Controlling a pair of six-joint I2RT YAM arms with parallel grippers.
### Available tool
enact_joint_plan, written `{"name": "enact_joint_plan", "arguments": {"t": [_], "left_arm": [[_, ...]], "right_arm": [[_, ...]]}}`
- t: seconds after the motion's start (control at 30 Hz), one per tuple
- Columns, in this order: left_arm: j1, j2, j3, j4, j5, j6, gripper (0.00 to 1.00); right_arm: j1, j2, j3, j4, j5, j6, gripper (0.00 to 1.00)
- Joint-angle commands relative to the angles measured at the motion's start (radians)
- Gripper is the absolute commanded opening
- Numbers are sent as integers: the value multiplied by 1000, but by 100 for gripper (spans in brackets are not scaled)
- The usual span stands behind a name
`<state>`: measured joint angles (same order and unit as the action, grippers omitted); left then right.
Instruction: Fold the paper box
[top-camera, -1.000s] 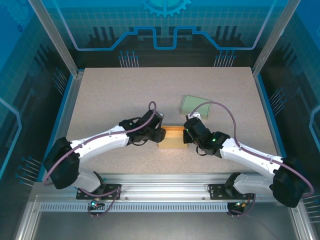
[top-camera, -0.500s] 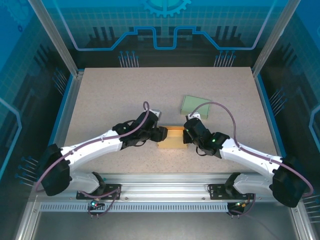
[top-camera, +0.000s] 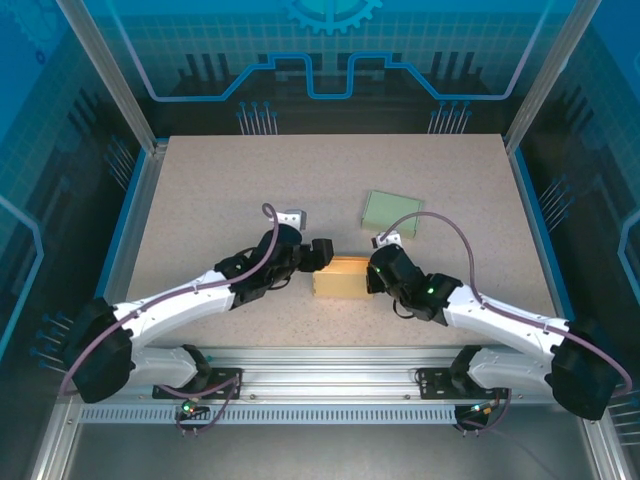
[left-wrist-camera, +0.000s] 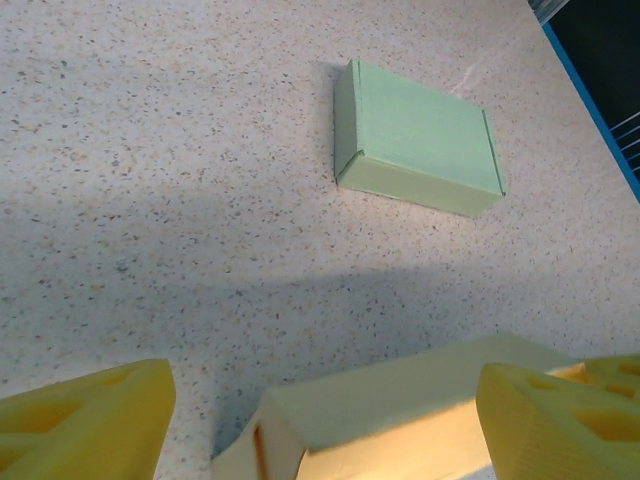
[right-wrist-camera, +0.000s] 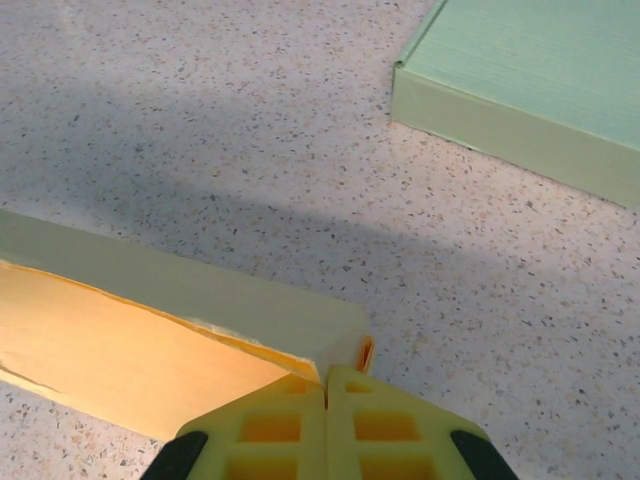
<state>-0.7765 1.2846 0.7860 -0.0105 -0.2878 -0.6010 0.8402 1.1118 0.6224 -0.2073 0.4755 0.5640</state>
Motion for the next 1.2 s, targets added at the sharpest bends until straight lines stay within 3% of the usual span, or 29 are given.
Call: {"name": "enact_joint_plan", "arguments": {"t": [0.0,0.23,0.5,0.67,0.87,1.17], "left_arm": [[3,40,-1,53,10,-32,78],[2,41,-55,29,45,-86,65],[-49,0,-139,8,30,-143,65],[-73,22,-197,70,23,-173,62],[-109,34,-276,160,-30,-192,59],[-137,71,-316,208,-74,-198,58]], "right_arm": [[36,-6,-63,-28,-11,-31,0],[99,-29,-105,15,108,-56,0],[164,-18,-134,60,221,-58,0],[176,-7,-125,52,218,-49,23],[188,-26,-96,1,187,-36,44],[189,-168,-22,-128,51,-26,62]]}}
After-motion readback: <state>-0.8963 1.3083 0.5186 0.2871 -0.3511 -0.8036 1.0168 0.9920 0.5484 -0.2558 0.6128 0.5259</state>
